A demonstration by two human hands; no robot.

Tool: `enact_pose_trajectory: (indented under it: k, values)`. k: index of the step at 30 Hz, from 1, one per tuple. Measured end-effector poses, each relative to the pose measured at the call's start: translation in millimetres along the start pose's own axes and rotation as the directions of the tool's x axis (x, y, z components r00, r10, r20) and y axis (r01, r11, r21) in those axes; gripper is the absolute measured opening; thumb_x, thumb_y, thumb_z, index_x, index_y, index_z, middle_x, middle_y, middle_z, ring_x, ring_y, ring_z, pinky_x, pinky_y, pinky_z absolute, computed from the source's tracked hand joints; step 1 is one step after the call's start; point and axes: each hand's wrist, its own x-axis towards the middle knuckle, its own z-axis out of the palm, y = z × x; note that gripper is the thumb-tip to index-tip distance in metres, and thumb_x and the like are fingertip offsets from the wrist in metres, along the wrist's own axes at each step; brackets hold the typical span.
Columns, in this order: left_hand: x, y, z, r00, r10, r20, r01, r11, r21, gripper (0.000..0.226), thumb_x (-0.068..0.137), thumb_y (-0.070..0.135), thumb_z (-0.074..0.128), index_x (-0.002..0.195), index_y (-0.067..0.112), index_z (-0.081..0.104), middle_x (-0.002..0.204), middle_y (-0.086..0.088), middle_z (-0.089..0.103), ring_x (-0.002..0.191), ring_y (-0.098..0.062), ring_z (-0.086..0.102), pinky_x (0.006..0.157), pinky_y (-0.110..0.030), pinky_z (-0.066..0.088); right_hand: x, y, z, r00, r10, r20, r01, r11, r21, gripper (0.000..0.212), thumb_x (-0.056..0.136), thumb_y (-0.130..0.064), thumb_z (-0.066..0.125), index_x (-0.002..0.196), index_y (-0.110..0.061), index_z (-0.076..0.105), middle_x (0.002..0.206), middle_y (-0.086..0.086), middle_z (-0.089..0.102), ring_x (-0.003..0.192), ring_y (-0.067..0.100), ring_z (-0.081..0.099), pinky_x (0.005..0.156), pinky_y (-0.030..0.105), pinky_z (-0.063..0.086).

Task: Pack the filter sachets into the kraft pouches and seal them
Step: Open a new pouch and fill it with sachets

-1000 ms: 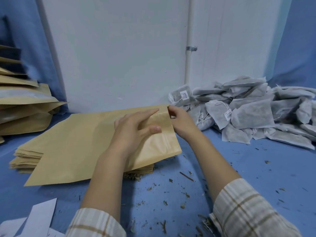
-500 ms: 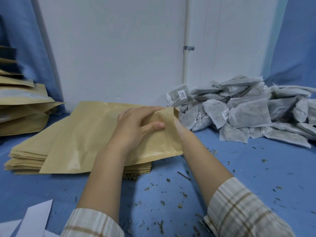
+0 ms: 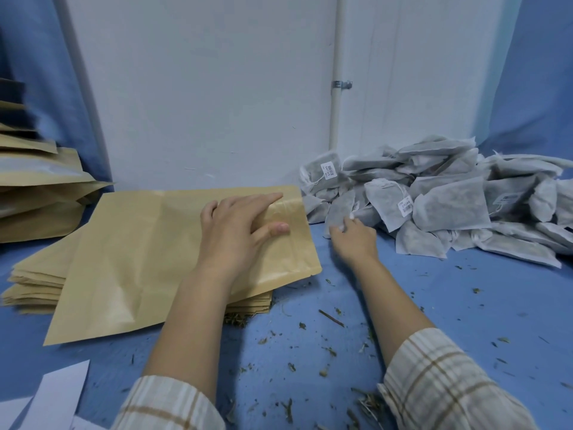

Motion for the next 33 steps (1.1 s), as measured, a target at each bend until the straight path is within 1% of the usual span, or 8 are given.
enact_pose_trajectory:
  k: [6,10,14,19,22,26,29,33]
  values:
    - [0,-2,1,1.0,-0.001,-0.012,0.001,1.0,-0.011,0.046,0.081,0.055,0.056,0.126,0.045,0.054,0.115,0.027,0.051,0.12,-0.004,0.036,0.111,-0.034,0.009,-4,-8,-4,0.895,0.213,-0.393,-0.074,0.938,0.339,0.05,0.085,-0.035,0.064,0.122,-0.003,0.054,0.124,0.015,0.054,0.116,0.029,0.047,0.088,0.033,0.038]
    - [1,-2,2,1.0,0.007,-0.019,-0.007,1.0,-0.001,0.047,0.08,0.056,0.056,0.125,0.045,0.054,0.124,0.023,0.055,0.12,-0.004,0.037,0.111,-0.033,0.009,-6,-3,-12,0.834,0.372,-0.406,-0.033,0.77,0.637,0.037,0.082,-0.014,0.069,0.111,-0.009,0.047,0.11,0.006,0.061,0.088,0.017,0.055,0.065,0.015,0.034]
    - [2,-4,2,0.999,0.001,-0.033,-0.001,1.0,0.006,0.046,0.08,0.056,0.056,0.125,0.046,0.054,0.124,0.023,0.055,0.12,-0.004,0.037,0.111,-0.034,0.01,-7,-13,-17,0.873,0.168,-0.457,0.157,0.793,0.589,0.037,0.088,-0.008,0.059,0.124,-0.011,0.051,0.085,-0.011,0.062,0.081,0.008,0.052,0.064,0.004,0.032]
    - [2,-6,-1,0.997,-0.017,-0.071,0.018,1.0,0.006,0.044,0.081,0.053,0.058,0.124,0.045,0.055,0.123,0.019,0.057,0.119,-0.007,0.039,0.109,-0.032,0.011,-10,-11,-21,0.79,0.048,-0.611,0.107,0.971,0.214,0.027,0.096,-0.02,0.047,0.12,-0.026,0.057,0.097,0.002,0.07,0.091,0.025,0.061,0.066,0.024,0.032]
    - [2,-8,-1,0.995,-0.035,-0.092,0.038,0.999,0.025,0.044,0.081,0.054,0.058,0.124,0.045,0.055,0.121,0.018,0.058,0.119,-0.007,0.04,0.108,-0.031,0.01,-9,-9,-33,0.74,0.124,-0.661,0.172,0.915,0.364,0.021,0.094,-0.018,0.05,0.113,-0.023,0.057,0.097,-0.005,0.07,0.09,0.021,0.061,0.062,0.018,0.026]
    - [2,-11,-3,0.993,-0.056,-0.107,0.061,0.997,0.04,0.044,0.082,0.054,0.058,0.124,0.044,0.055,0.122,0.018,0.058,0.119,-0.008,0.04,0.106,-0.029,0.011,-7,-8,-44,0.765,0.14,-0.628,0.228,0.854,0.467,0.014,0.089,-0.022,0.057,0.102,-0.026,0.056,0.091,-0.01,0.071,0.078,0.006,0.06,0.062,0.011,0.031]
    - [2,-10,-3,0.994,-0.034,-0.1,0.037,0.999,0.024,0.044,0.08,0.055,0.058,0.123,0.045,0.056,0.12,0.021,0.057,0.115,-0.004,0.038,0.104,-0.025,0.009,-9,-18,-48,0.81,0.018,-0.587,0.347,0.791,0.504,0.02,0.084,-0.017,0.062,0.094,-0.032,0.052,0.083,-0.009,0.07,0.064,-0.009,0.055,0.063,-0.003,0.032]
    - [0,-5,-1,0.995,-0.004,-0.098,-0.001,0.999,-0.05,0.048,0.074,0.061,0.054,0.12,0.049,0.057,0.112,0.029,0.053,0.105,0.007,0.032,0.1,-0.019,0.009,-15,-37,-42,0.842,-0.226,-0.489,0.48,0.729,0.489,0.028,0.08,-0.013,0.066,0.084,-0.039,0.054,0.067,-0.017,0.066,0.064,-0.002,0.057,0.067,0.002,0.039]
